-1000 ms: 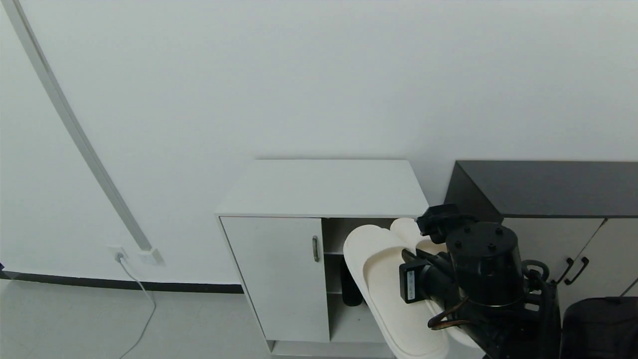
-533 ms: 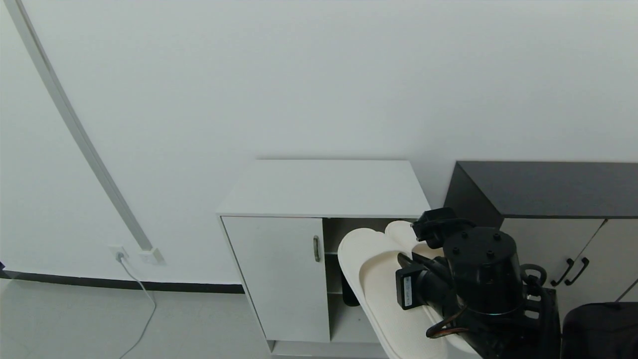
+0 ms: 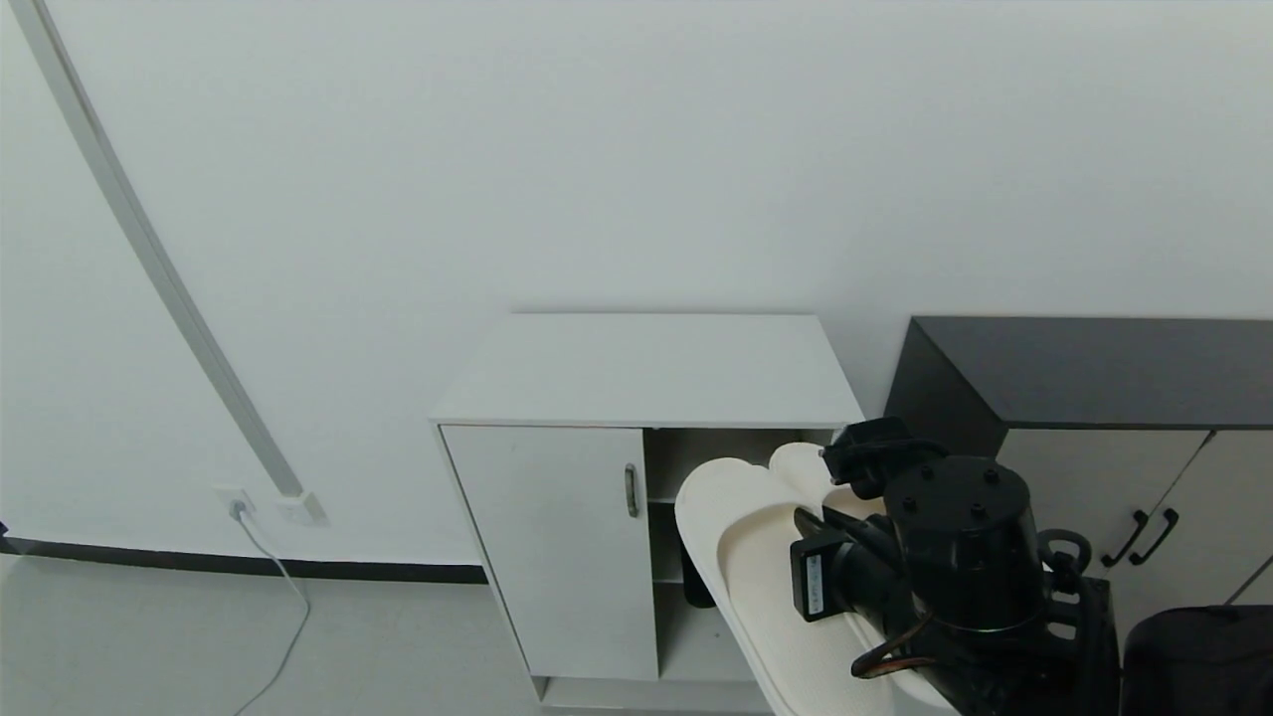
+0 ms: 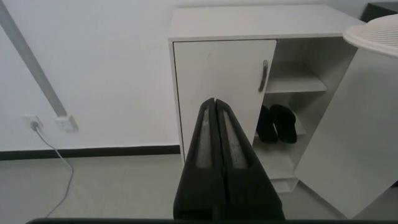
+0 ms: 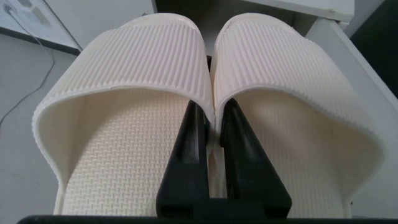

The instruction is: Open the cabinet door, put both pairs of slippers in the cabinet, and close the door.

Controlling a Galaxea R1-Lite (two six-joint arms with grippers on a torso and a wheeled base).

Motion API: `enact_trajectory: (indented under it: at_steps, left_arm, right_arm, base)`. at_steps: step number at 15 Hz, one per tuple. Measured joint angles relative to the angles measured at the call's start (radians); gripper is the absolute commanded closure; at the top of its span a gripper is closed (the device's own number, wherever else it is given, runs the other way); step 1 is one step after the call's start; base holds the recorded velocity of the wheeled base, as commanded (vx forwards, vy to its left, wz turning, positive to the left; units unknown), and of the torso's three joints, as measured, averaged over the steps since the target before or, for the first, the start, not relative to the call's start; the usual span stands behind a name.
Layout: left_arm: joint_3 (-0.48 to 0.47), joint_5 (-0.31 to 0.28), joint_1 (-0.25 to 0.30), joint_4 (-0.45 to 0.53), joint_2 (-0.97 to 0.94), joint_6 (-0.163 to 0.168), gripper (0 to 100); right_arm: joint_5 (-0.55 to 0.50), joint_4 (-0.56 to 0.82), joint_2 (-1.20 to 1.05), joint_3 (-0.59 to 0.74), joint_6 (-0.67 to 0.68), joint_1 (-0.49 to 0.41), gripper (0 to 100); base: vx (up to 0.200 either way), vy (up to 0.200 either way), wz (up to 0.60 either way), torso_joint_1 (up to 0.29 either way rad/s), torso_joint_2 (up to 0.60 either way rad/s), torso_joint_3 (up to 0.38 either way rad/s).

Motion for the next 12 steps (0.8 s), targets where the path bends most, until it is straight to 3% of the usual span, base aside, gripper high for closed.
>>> enact_trajectory:
  at_steps: [12]
  left_arm:
    - [0.000, 0.000, 0.000, 0.000, 0.000, 0.000, 100]
  right_arm:
    - [0.001, 0.000, 0.001, 0.008, -0.001, 0.000, 100]
  base:
    - [0.000, 0.000, 0.00, -0.186, 0.43, 0.238]
